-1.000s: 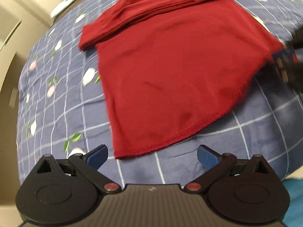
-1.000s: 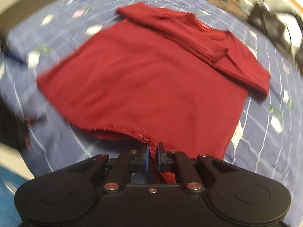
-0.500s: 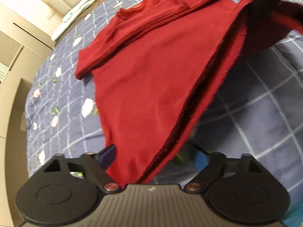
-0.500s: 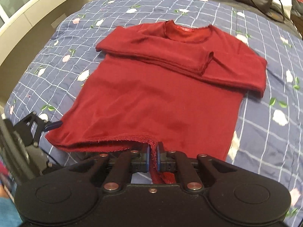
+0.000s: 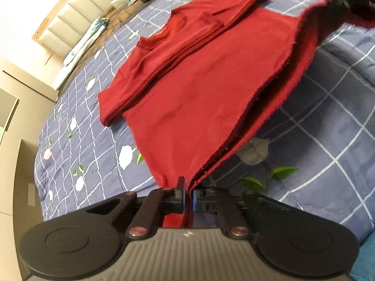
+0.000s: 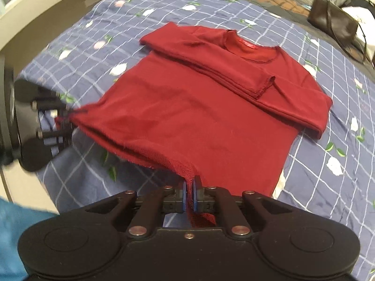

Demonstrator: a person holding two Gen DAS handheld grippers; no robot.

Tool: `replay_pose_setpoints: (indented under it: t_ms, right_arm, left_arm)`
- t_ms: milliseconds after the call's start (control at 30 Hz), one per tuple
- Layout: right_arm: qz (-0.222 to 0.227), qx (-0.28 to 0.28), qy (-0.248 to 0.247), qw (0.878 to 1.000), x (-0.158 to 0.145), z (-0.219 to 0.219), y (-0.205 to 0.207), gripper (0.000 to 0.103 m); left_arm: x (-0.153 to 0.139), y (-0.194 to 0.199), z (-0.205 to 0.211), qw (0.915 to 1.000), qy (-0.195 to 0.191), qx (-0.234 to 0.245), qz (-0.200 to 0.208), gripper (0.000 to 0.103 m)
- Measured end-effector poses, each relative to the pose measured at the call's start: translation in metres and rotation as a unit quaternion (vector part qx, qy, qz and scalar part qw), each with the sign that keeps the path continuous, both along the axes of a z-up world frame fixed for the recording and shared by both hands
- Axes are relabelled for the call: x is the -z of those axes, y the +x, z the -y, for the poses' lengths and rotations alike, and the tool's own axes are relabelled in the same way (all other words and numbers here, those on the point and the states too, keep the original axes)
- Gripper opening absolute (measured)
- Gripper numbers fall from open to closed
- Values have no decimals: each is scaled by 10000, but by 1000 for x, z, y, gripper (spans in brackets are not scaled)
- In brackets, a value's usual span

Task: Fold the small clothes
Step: 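Close both grippers on the corners of the red sweater's hem, then lift the hem with both grippers and fold it up toward the collar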

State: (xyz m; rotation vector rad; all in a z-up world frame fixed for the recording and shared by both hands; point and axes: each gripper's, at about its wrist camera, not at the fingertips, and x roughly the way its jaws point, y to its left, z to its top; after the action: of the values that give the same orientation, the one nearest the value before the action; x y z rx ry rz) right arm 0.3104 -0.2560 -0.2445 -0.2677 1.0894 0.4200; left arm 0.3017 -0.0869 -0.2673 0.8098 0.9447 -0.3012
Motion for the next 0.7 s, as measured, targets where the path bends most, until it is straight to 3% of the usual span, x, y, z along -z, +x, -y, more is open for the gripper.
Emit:
replay_pose_setpoints:
  t_ms: [233,400,700]
  right_arm:
    - [40,-718,-490,9962,-2,-19,-38,4]
    - [111,-576,-521,9969,-14,-18,-58,4]
    - [-173,-508,-495,9973,-22,-27,-118,4]
  left_arm:
    - [-25,-17,-2,9989,-201,415,99,4]
    - [-38,-42,-6,9962,-150,843,157,4]
    - [-53,-96,-30,9947,-493,863,-250,4]
